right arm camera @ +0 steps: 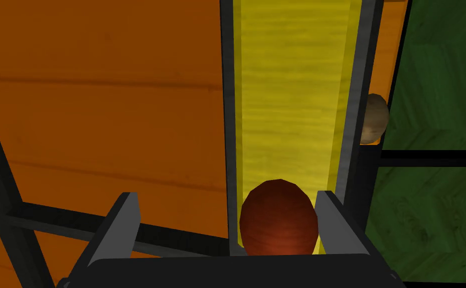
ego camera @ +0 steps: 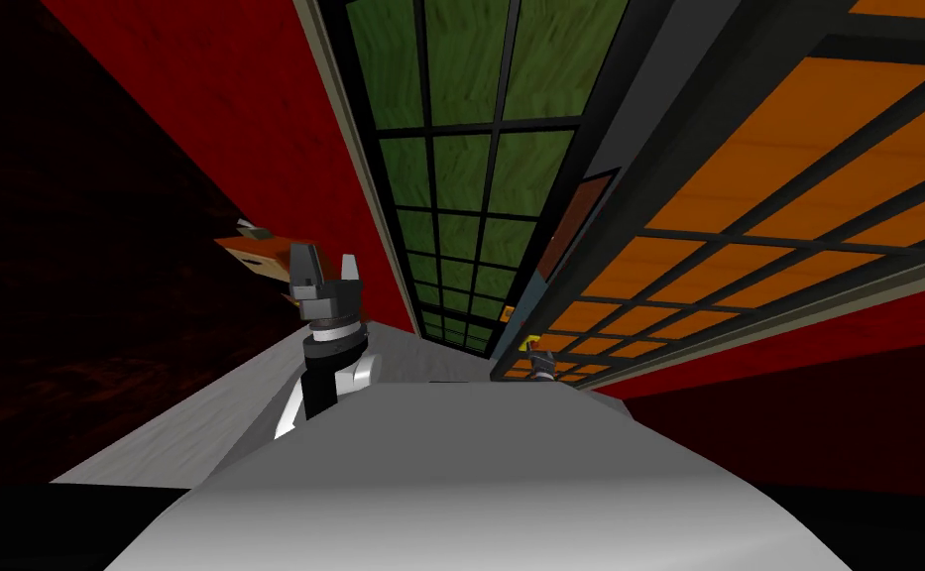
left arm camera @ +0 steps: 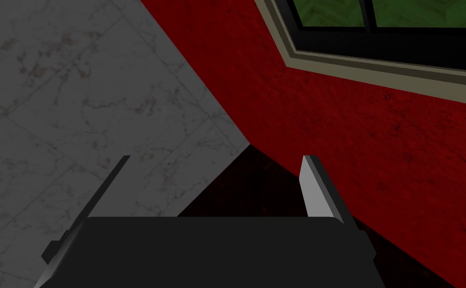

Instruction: Pull the door open

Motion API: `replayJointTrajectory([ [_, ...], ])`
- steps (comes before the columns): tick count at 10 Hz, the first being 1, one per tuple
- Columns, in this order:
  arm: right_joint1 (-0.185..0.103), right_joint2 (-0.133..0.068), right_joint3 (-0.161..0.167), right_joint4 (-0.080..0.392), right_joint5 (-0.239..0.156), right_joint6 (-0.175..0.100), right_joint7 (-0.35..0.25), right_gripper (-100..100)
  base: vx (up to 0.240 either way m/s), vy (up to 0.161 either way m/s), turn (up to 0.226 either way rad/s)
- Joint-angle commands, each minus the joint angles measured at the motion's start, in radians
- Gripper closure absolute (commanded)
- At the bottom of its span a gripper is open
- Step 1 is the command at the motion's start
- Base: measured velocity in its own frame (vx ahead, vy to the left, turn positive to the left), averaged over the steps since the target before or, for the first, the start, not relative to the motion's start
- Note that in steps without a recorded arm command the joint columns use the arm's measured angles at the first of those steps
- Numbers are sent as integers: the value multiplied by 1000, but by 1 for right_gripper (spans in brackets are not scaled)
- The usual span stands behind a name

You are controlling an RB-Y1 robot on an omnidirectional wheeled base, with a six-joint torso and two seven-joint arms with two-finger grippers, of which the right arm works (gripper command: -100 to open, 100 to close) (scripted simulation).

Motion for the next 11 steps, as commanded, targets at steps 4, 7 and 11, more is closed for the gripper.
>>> replayJointTrajectory([
  [4,49,-37,-12,5,-47,18,-66,100,-103,24,-18],
  [7,61,-45,-7,4,-63,18,-92,100,-86,13,-10],
  [11,78,-56,0,3,-86,17,-131,100,-61,7,2],
])
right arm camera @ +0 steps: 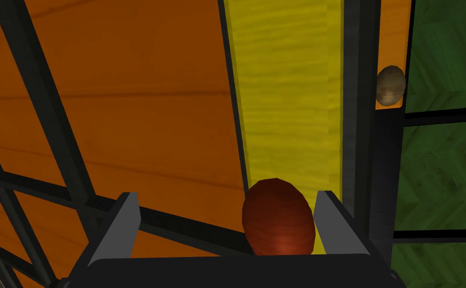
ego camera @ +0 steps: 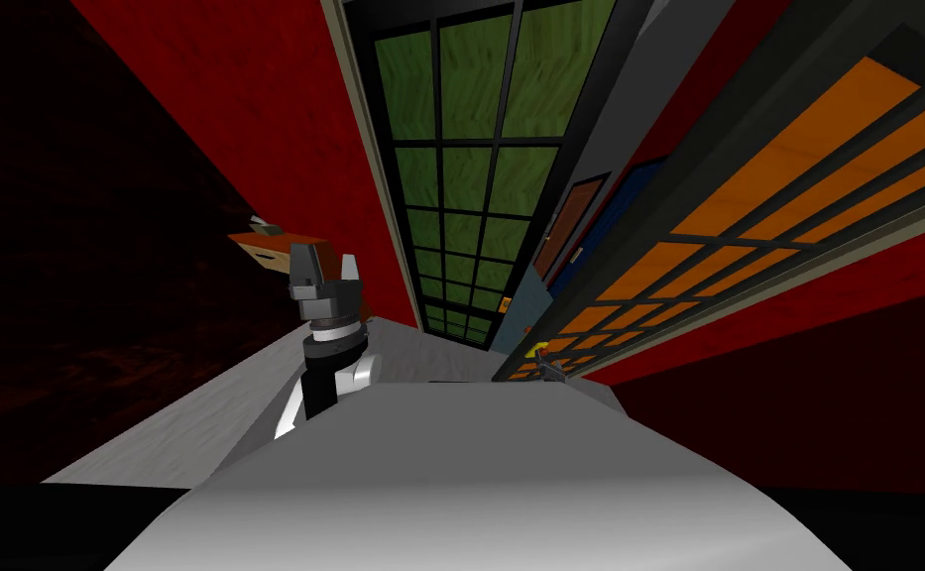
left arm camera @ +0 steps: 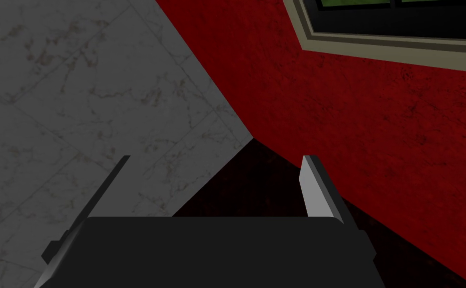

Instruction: Pull the door open

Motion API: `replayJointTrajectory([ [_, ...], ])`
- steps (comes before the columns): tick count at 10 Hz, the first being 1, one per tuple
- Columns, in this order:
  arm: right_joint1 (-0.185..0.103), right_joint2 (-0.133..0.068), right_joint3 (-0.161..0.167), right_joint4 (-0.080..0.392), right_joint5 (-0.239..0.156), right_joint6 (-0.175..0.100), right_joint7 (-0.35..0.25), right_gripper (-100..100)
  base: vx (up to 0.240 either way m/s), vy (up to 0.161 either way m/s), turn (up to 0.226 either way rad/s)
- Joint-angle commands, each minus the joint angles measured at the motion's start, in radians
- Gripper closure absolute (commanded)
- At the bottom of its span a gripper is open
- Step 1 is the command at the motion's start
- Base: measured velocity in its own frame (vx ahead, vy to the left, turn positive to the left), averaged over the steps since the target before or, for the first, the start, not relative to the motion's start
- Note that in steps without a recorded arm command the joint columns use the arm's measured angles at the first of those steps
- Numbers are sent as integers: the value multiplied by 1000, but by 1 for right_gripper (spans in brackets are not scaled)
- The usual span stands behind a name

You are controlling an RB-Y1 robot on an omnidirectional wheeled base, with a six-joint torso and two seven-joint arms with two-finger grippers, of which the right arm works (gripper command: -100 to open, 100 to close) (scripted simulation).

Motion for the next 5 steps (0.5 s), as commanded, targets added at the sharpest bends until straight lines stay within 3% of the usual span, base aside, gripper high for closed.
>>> replayJointTrajectory([
  [1,18,-29,-15,1,-25,14,-27,100,-48,2,9],
  [5,38,-44,0,-3,-62,12,-91,100,-52,14,3],
])
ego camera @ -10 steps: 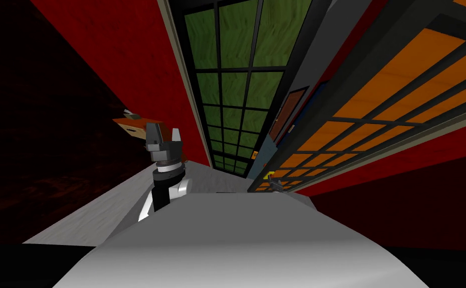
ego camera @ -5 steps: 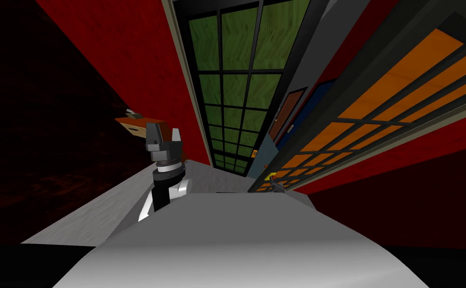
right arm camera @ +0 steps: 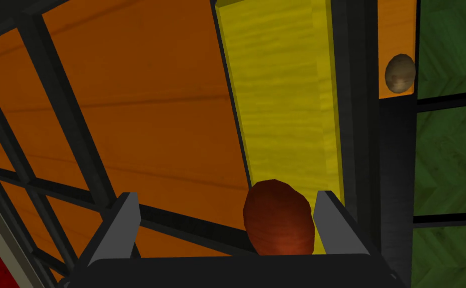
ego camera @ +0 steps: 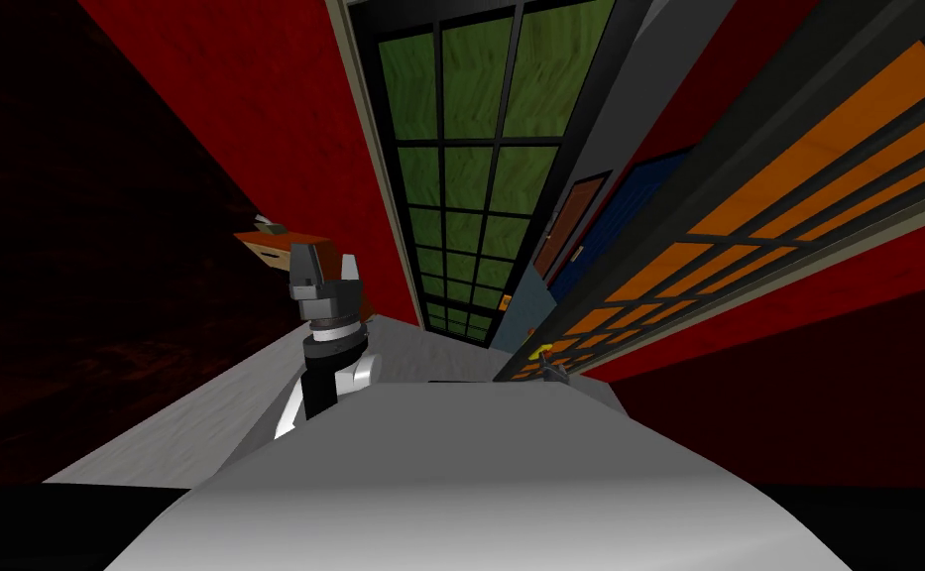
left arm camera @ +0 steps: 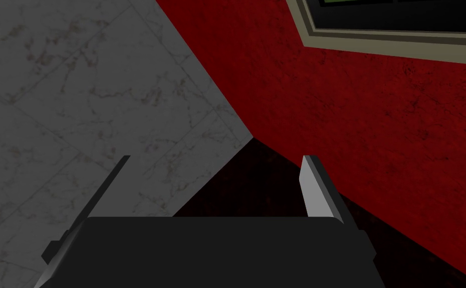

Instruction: Pull the door open

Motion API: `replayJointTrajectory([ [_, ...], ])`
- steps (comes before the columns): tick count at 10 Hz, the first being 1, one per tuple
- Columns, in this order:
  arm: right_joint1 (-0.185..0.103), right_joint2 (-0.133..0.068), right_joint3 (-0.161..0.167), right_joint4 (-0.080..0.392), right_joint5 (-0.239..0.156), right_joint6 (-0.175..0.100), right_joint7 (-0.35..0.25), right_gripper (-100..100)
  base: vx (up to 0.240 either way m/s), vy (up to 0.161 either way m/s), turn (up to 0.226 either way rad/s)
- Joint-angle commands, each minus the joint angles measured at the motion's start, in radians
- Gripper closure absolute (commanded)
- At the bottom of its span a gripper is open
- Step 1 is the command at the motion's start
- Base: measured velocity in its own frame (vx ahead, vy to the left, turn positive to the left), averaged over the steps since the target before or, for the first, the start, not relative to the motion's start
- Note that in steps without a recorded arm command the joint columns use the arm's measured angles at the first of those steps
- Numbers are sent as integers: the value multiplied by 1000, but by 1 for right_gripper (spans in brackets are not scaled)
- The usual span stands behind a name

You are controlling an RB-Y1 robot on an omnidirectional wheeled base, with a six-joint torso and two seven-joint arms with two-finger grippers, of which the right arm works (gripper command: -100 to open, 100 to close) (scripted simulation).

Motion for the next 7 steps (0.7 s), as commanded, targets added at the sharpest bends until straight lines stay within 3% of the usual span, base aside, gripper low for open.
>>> replayJointTrajectory([
  [1,11,-31,-13,4,-29,10,-39,100,-62,-1,14],
  [3,11,-31,-13,4,-29,10,-39,100,-28,10,-4],
  [7,35,-49,9,0,-77,8,-122,100,-47,3,23],
])
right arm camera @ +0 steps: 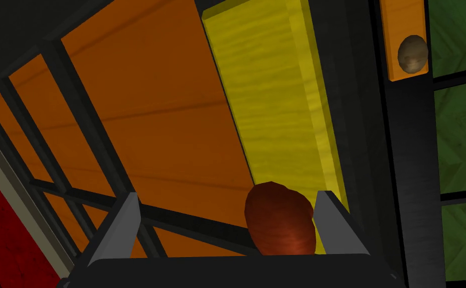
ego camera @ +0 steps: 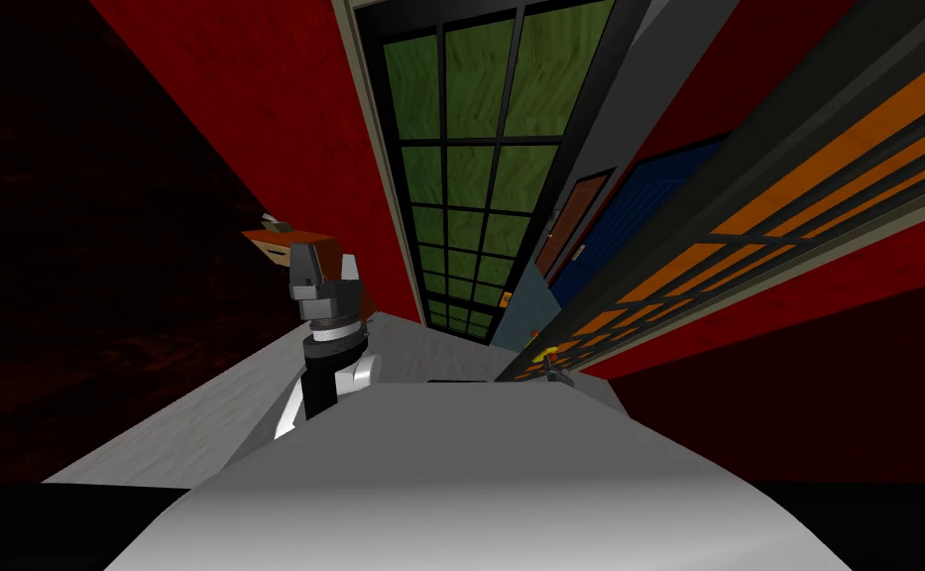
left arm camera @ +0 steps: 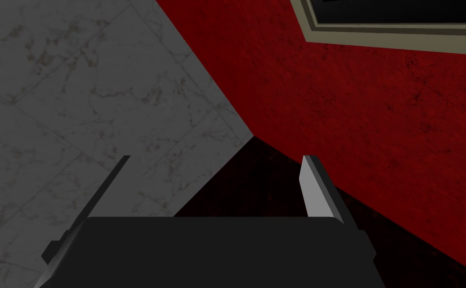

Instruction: Pull the door open

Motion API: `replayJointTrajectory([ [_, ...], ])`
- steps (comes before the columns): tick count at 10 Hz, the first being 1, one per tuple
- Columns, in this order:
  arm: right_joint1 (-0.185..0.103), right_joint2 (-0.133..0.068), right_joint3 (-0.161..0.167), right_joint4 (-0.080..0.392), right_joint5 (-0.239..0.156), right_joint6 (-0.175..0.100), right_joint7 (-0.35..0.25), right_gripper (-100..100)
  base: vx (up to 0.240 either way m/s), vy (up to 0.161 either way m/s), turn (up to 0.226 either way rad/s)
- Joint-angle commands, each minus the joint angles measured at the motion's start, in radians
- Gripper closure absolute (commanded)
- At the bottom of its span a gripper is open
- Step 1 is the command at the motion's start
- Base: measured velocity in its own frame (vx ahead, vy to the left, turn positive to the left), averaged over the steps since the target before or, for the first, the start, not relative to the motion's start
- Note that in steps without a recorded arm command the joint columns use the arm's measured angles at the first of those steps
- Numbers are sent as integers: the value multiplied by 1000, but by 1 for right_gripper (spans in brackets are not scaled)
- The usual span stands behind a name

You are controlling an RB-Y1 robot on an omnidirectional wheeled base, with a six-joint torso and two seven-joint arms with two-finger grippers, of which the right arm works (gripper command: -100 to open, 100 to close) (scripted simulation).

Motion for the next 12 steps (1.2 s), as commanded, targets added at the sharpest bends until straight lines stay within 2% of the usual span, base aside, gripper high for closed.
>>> replayJointTrajectory([
  [1,7,-30,-13,-2,-30,7,-41,100,-48,7,23],
  [2,11,-33,-7,-4,-40,6,-60,100,-46,7,24],
  [4,11,-33,-7,-4,-40,6,-60,100,-22,-1,3],
  [12,37,-56,34,-15,-116,1,-195,100,-25,1,25],
])
